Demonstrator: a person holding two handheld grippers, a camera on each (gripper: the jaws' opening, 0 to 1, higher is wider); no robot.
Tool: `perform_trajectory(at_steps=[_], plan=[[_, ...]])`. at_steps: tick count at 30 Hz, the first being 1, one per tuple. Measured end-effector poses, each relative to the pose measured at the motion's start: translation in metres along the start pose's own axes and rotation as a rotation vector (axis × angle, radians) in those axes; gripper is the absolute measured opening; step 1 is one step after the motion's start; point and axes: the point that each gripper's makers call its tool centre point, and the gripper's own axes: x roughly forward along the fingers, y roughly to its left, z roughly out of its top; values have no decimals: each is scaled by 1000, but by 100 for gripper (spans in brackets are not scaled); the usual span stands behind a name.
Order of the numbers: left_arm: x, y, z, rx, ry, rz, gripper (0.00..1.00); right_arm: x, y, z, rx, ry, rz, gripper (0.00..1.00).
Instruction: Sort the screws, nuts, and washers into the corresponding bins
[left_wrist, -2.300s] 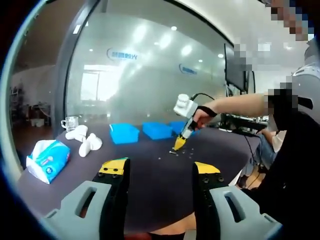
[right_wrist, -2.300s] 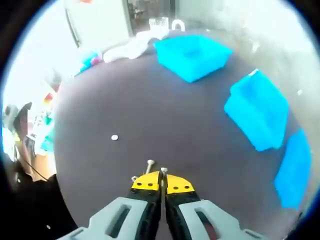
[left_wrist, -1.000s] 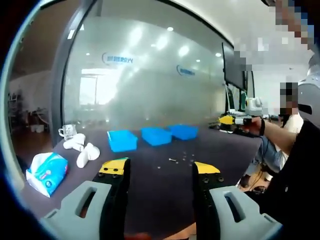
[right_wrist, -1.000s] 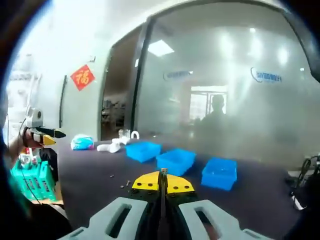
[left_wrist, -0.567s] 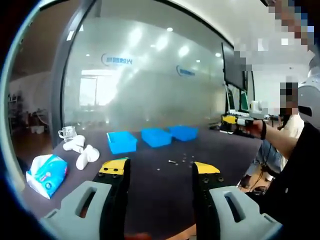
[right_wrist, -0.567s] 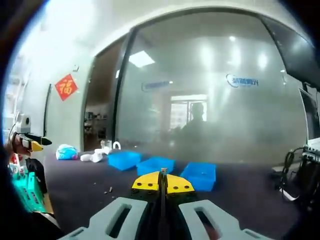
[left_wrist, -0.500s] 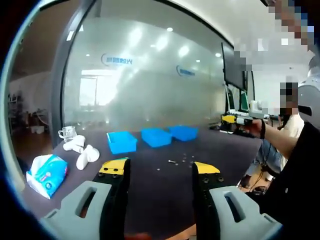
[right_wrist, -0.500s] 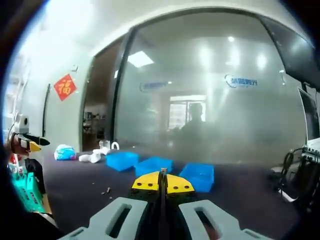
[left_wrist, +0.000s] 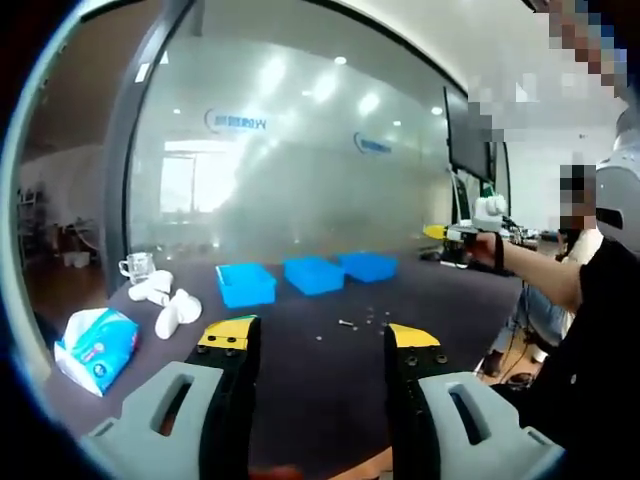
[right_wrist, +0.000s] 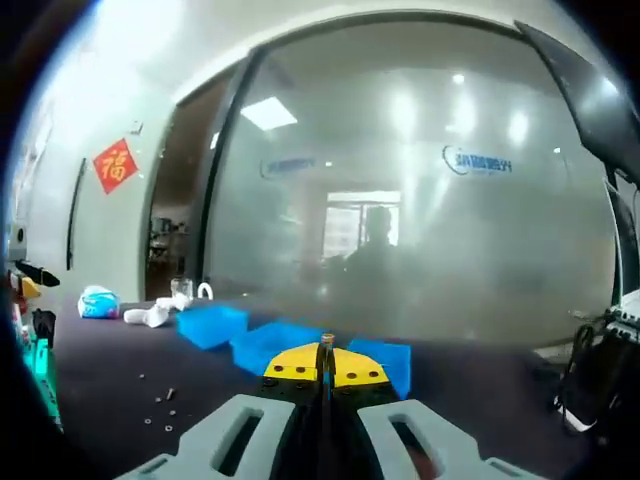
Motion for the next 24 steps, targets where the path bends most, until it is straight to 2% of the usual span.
perform_trajectory(at_steps=[2, 7, 13, 15, 19, 24], plan=[[-1, 1, 0, -4, -3, 3, 49, 17, -9, -7, -17, 27, -25, 0], [-3, 5, -1, -10, -1, 14, 49, 53, -15, -16, -5, 57, -30, 0], [-4, 8, 2, -12, -7, 25, 49, 86, -19, -19, 27, 77, -47, 0], [-4, 8, 2, -9, -6, 24, 49, 105, -25, -20, 26, 89, -47, 0], [-3, 6, 1, -13, -5, 22, 49, 122, -32, -23, 46, 114, -61, 0], [-3, 5, -1, -18, -1, 21, 48, 133, -35, -27, 37, 135, -74, 0]])
